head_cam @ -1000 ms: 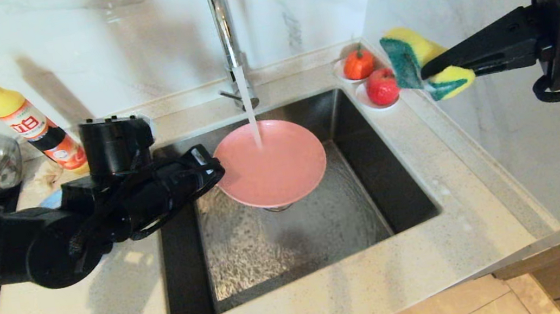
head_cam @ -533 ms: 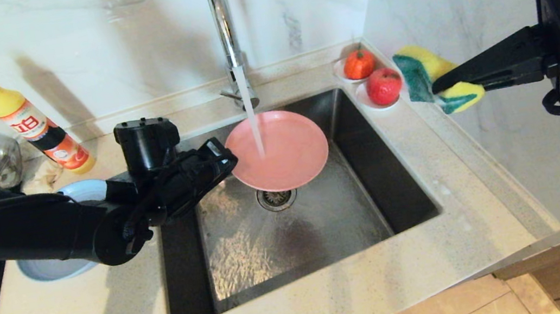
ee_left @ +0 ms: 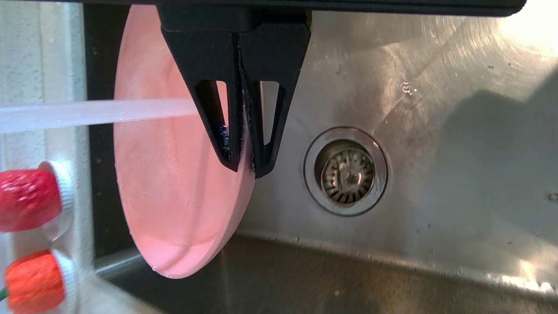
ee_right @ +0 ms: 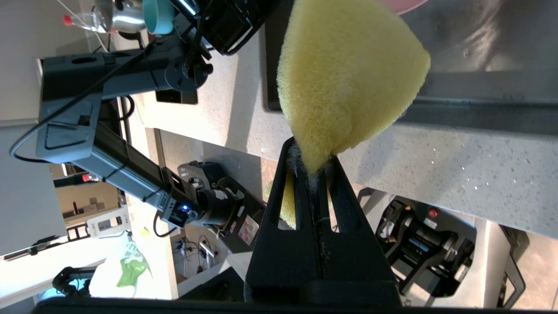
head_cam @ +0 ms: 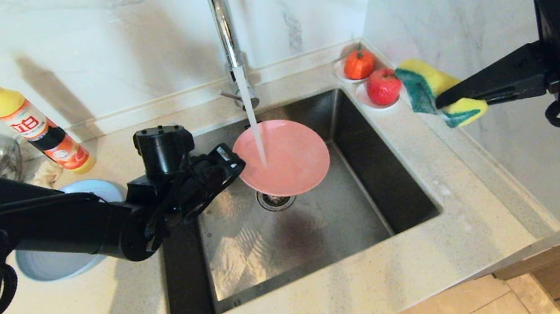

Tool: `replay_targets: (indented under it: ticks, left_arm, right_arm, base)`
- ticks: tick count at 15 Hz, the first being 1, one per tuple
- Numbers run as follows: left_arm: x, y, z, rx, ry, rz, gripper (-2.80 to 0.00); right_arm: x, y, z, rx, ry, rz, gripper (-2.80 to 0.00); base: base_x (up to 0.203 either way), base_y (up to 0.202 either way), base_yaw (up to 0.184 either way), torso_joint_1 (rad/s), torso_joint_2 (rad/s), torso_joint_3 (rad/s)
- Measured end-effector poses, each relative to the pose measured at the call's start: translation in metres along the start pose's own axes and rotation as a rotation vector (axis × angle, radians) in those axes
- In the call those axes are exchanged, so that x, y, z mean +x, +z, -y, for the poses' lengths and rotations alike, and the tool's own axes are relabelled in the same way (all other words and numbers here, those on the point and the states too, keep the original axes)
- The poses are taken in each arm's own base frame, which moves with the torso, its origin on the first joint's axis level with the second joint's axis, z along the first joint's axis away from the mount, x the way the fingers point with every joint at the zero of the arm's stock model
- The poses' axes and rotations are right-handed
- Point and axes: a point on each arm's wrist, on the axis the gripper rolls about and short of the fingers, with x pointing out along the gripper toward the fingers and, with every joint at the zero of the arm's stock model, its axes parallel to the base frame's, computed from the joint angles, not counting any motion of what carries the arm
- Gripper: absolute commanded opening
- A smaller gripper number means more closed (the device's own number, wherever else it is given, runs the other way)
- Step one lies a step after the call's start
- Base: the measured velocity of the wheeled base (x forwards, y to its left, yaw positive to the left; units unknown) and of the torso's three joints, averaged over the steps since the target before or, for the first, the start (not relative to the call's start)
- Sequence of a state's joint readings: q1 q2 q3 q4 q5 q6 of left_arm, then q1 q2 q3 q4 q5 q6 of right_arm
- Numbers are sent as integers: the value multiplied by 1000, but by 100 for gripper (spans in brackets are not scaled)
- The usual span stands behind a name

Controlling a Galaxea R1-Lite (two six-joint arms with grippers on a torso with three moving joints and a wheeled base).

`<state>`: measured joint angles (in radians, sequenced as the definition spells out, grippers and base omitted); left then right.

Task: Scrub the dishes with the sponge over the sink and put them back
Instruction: Rinse the plate

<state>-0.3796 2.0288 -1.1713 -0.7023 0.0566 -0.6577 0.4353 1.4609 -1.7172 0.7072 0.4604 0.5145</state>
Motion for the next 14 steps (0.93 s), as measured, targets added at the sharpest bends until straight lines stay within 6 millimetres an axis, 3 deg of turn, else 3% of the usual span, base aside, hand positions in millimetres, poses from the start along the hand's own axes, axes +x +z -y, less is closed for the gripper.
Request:
replay_targets:
  ticks: [7, 14]
  left_arm:
    - [-2, -5, -2, 28, 19, -14, -280]
    - [-41, 33, -20, 340, 139, 113, -280]
  right_arm:
    - [2, -6, 5, 11, -16, -22, -280]
    - [7, -11, 11, 20, -26, -56, -280]
  base:
    - [0, 0, 0, 0, 0, 0]
    - [0, 0, 0, 0, 0, 0]
